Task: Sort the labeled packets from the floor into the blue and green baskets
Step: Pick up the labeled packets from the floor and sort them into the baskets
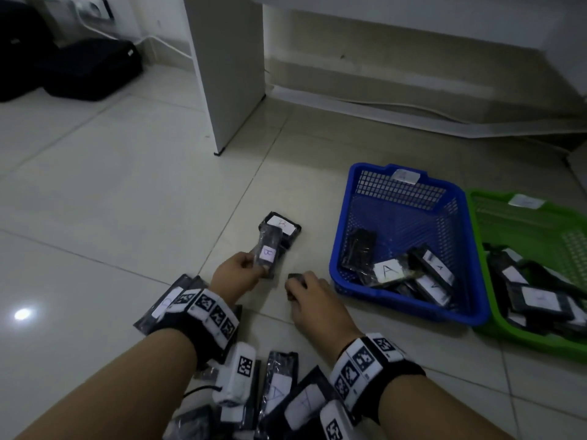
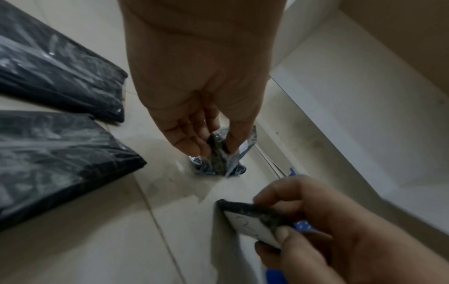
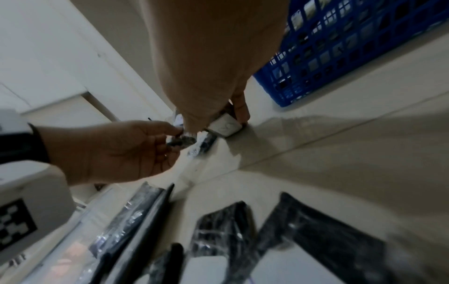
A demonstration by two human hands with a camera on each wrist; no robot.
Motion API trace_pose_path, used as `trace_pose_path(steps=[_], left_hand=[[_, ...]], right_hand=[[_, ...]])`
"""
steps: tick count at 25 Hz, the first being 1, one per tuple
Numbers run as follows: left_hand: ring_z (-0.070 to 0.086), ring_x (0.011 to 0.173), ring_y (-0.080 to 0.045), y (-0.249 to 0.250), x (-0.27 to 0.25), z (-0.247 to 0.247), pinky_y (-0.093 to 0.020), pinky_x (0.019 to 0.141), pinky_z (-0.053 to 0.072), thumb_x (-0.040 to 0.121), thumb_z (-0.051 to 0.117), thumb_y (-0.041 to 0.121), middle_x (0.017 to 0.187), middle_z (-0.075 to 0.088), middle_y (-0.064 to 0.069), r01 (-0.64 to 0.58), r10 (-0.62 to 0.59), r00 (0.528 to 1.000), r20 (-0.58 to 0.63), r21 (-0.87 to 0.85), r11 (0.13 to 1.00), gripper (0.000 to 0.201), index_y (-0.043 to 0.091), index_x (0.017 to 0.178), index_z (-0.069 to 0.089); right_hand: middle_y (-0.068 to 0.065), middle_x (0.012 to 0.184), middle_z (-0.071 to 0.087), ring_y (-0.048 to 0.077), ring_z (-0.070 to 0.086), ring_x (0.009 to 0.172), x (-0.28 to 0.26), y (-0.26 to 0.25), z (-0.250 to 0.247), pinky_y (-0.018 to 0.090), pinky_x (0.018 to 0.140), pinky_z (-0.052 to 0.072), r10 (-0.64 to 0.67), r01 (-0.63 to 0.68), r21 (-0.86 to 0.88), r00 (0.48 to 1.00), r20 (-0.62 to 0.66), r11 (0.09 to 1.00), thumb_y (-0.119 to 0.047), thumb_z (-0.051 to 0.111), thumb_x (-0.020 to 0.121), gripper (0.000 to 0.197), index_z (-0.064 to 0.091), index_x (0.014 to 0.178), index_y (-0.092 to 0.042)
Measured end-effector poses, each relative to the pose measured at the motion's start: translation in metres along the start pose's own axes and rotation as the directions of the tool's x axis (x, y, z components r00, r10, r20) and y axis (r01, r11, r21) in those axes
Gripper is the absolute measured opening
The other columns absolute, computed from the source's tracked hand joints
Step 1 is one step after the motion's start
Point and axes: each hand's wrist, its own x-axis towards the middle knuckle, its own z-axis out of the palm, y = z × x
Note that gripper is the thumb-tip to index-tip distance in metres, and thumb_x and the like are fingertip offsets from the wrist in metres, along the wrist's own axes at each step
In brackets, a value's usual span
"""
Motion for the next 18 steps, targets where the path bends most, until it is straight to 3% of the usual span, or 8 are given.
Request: trace_pose_path(steps=[2,4,5,7,8,9,15,18], left_hand=[[0.058,0.068,-0.020,0.003,-0.011,-0.006,-0.032,0.069,0.051,0.081,0.071,0.012,0.080,0.063,-0.011,0.054,-0.054,0.999,0.006,-0.266,0.963,0.026,0.000,0.102,0.061],[0.061,0.077,-0.020,0.013,-0.025,-0.010,-0.027,0.069,0.054,0.087,0.063,0.007,0.092,0.064,-0.016,0.060,-0.058,0.998,0.016,-0.415,0.908,0.016,0.002,0.101,0.059],[0.063,0.080,-0.021,0.020,-0.033,-0.010,-0.026,0.068,0.056,0.089,0.061,0.007,0.098,0.065,-0.018,0.050,-0.042,0.999,0.029,-0.476,0.878,0.015,0.003,0.103,0.058],[0.064,0.083,-0.023,0.035,-0.046,-0.008,-0.024,0.067,0.058,0.091,0.058,0.006,0.101,0.065,-0.020,0.032,0.009,0.998,0.069,-0.562,0.826,0.022,0.001,0.112,0.055],[0.065,0.083,-0.023,0.043,-0.054,-0.004,-0.023,0.067,0.057,0.091,0.058,0.006,0.101,0.065,-0.019,0.021,0.038,0.995,0.088,-0.580,0.814,0.024,0.001,0.114,0.054],[0.065,0.084,-0.024,0.052,-0.062,0.000,-0.024,0.070,0.057,0.091,0.057,0.005,0.100,0.066,-0.018,0.015,0.061,0.992,0.109,-0.589,0.808,0.024,0.001,0.115,0.053],[0.069,0.080,-0.022,0.078,-0.090,0.030,-0.029,0.075,0.057,0.088,0.059,0.000,0.097,0.068,-0.016,0.037,0.112,0.968,0.224,-0.571,0.820,0.013,0.005,0.101,0.059],[0.069,0.081,-0.022,0.081,-0.092,0.045,-0.029,0.075,0.057,0.089,0.058,0.000,0.100,0.068,-0.017,0.059,0.102,0.960,0.259,-0.547,0.835,0.016,0.003,0.105,0.059]], right_hand=[[0.007,0.104,0.058,0.026,0.057,0.092,-0.005,0.001,-0.009,0.033,0.072,0.046,0.057,-0.029,0.198,0.989,-0.137,0.980,-0.012,0.048,0.091,0.022,0.051,0.113,-0.016],[0.007,0.095,0.065,0.022,0.064,0.081,-0.009,0.005,-0.017,0.032,0.070,0.053,0.276,-0.144,0.512,0.942,-0.192,0.847,-0.012,0.047,0.092,0.020,0.055,0.109,-0.018],[0.009,0.096,0.068,0.022,0.067,0.080,-0.012,0.007,-0.022,0.037,0.072,0.057,0.389,-0.172,0.709,0.908,-0.156,0.684,-0.010,0.047,0.093,0.020,0.057,0.108,-0.018],[0.017,0.101,0.068,0.027,0.071,0.077,-0.017,0.010,-0.034,0.043,0.073,0.060,0.520,-0.141,0.974,0.854,0.030,0.177,-0.003,0.045,0.096,0.020,0.055,0.111,-0.012],[0.019,0.103,0.066,0.029,0.071,0.076,-0.022,0.013,-0.044,0.042,0.072,0.061,0.539,-0.104,0.994,0.836,0.108,-0.038,0.001,0.043,0.097,0.022,0.052,0.114,-0.008],[0.021,0.104,0.065,0.031,0.072,0.077,-0.027,0.017,-0.053,0.040,0.071,0.061,0.546,-0.066,0.986,0.826,0.141,-0.155,0.003,0.042,0.097,0.024,0.050,0.117,-0.007],[0.024,0.103,0.065,0.036,0.072,0.078,-0.052,0.043,-0.079,0.044,0.074,0.060,0.557,0.056,0.968,0.826,0.092,-0.244,0.004,0.046,0.095,0.025,0.049,0.118,-0.006],[0.024,0.106,0.064,0.038,0.070,0.081,-0.063,0.056,-0.081,0.043,0.073,0.060,0.580,0.069,0.971,0.810,0.079,-0.229,0.005,0.048,0.093,0.025,0.050,0.117,-0.004]])
